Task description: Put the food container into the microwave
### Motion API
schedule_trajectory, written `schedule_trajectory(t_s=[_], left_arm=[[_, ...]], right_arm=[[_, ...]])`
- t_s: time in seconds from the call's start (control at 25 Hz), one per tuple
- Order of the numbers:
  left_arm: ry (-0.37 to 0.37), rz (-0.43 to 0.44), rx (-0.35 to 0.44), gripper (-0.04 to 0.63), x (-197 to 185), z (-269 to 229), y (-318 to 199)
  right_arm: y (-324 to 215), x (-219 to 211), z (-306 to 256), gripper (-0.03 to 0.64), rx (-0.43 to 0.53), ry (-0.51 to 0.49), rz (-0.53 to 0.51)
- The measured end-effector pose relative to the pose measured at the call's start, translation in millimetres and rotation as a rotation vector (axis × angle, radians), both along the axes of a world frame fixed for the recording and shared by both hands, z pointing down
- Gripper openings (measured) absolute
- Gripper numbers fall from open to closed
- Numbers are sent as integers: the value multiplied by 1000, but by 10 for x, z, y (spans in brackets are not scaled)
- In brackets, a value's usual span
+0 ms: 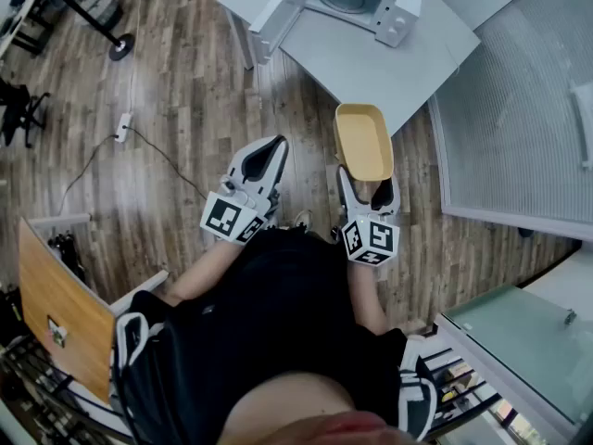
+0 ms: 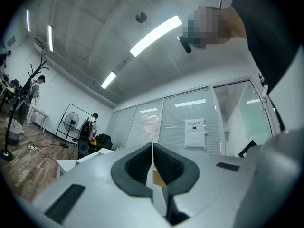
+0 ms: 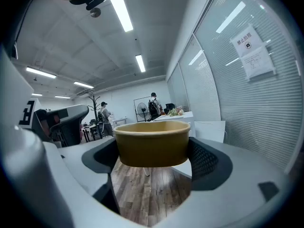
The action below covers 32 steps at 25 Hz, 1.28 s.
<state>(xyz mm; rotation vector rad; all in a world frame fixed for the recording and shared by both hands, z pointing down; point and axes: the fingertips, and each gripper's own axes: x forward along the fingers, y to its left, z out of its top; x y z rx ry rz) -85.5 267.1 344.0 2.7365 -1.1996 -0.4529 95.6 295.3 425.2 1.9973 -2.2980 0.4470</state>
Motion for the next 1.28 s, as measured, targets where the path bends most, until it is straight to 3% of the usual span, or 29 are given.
schedule_trajectory(t_s=[0.44, 0.84, 1.08, 1.28], left_arm=[[5, 17, -4, 26, -118, 16, -3], [35, 55, -33, 26, -454, 114, -27], [33, 85, -55, 26, -404, 257, -332], [29, 86, -50, 26, -187, 378, -935]], right_arm=[[-4, -130, -5, 477, 3, -6, 12], [-45, -437, 29, 477, 2, -40, 47], [-395, -404, 222, 477, -21, -40, 68], [-1052, -235, 410, 477, -22, -41, 49]])
